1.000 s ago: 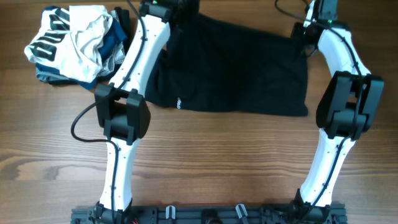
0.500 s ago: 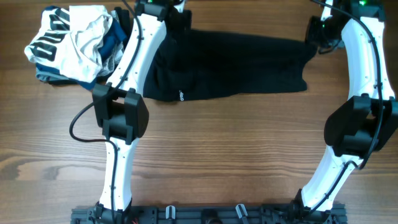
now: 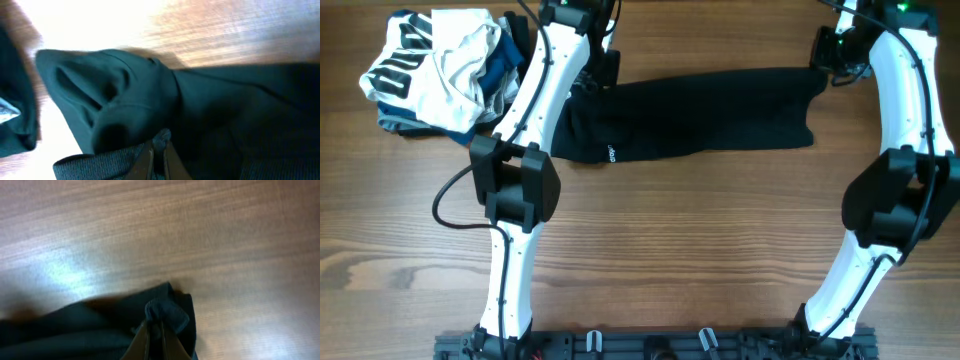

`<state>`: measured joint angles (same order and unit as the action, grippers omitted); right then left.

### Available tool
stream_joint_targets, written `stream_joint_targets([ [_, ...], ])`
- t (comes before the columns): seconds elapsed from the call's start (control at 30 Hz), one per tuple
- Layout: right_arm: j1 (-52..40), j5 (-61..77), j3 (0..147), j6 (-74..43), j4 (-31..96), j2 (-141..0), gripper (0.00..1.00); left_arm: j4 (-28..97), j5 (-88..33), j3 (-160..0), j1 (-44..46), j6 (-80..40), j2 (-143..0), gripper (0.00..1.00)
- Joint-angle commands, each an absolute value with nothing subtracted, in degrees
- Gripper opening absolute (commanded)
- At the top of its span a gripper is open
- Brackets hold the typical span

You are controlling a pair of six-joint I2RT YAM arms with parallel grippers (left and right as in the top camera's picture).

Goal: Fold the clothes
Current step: 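Fold the top edge down toward the bottom with both grippers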

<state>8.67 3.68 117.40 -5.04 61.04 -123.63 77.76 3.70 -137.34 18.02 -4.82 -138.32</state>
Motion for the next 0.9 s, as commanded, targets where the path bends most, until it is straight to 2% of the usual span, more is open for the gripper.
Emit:
stream_joint_targets([
  [0.0,9.5,3.0,116.6,-4.7,59.9,-126.2,0.04,76.8,9.1,-138.3,15.9,-8.1,-135.7,0.04],
  [0.4,9.7,6.0,112.7,-4.5,64.1,-129.3,0.05,80.0,3.9,-134.7,16.4,-11.0,-135.8,0.05],
  [0.43,9.7,6.0,112.7,-4.4,64.3,-129.3,0.27,80.0,3.9,-133.5,16.8,-11.0,-135.8,0.15],
  [0.47,9.7,6.1,112.7,-4.4,64.3,-129.3,0.64,80.0,3.9,-132.6,17.2,-11.0,-135.8,0.39],
  [0.5,9.7,6.0,112.7,-4.4,64.2,-129.3,0.81,79.9,3.9,-131.3,17.7,-11.0,-135.8,0.56],
  [0.57,9.7,6.1,112.7,-4.2,64.1,-129.3,0.92,79.9,3.9,-130.1,18.2,-10.9,-135.8,0.88],
  [0.6,9.7,6.1,112.7,-3.5,63.9,-129.3,0.96,79.9,3.9,-129.8,18.2,-10.9,-135.8,0.97],
  [0.67,9.8,6.0,112.7,-2.9,63.6,-129.3,1.00,79.7,4.1,-129.8,18.2,-10.9,-135.8,1.00],
  [0.87,10.3,11.6,112.7,4.0,63.5,-131.9,1.00,78.4,4.1,-132.4,17.0,-11.0,-132.5,1.00],
])
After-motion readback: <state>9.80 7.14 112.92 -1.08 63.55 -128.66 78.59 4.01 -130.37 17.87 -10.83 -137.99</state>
